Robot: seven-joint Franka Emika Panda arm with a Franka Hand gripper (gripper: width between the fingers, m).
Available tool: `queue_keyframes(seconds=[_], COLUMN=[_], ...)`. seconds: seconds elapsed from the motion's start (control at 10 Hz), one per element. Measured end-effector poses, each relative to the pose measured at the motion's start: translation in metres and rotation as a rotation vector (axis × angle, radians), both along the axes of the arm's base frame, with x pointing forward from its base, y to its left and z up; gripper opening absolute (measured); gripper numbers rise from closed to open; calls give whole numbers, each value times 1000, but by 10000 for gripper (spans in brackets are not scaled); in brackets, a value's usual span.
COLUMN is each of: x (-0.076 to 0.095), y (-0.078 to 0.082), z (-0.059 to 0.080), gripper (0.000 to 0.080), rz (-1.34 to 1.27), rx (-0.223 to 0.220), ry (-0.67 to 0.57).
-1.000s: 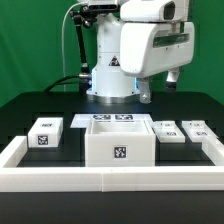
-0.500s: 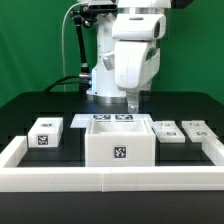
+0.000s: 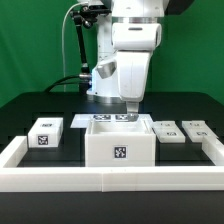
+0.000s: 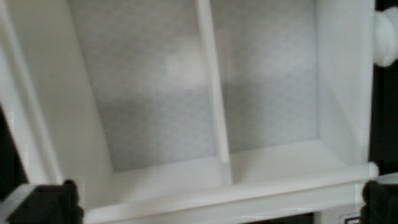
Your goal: Assemble cabinet
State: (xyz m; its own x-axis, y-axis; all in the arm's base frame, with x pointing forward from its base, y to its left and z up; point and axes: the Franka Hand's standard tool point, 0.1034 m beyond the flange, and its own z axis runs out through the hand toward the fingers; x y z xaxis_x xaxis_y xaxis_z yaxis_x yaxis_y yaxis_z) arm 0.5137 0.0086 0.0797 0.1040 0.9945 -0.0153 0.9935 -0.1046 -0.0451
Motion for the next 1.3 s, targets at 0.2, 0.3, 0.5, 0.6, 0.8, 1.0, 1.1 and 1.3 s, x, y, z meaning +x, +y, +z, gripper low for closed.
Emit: queue_keyframes(seconds=[0.2, 0.3, 0.5, 0.6, 0.8, 1.0, 1.1, 1.3], x=[-11, -14, -15, -16, -35, -53, -58, -63], y=[3, 0, -1, -1, -1, -3, -2, -4], z=[-4, -4, -5, -5, -7, -20, -25, -34], gripper=[797, 797, 797, 797, 797, 797, 797, 797], rz=[65, 49, 48, 48, 92, 115, 115, 108], rx=[-8, -8, -9, -9, -3, 6, 8, 12], ry=[21, 25, 27, 27, 10, -5, 3, 16])
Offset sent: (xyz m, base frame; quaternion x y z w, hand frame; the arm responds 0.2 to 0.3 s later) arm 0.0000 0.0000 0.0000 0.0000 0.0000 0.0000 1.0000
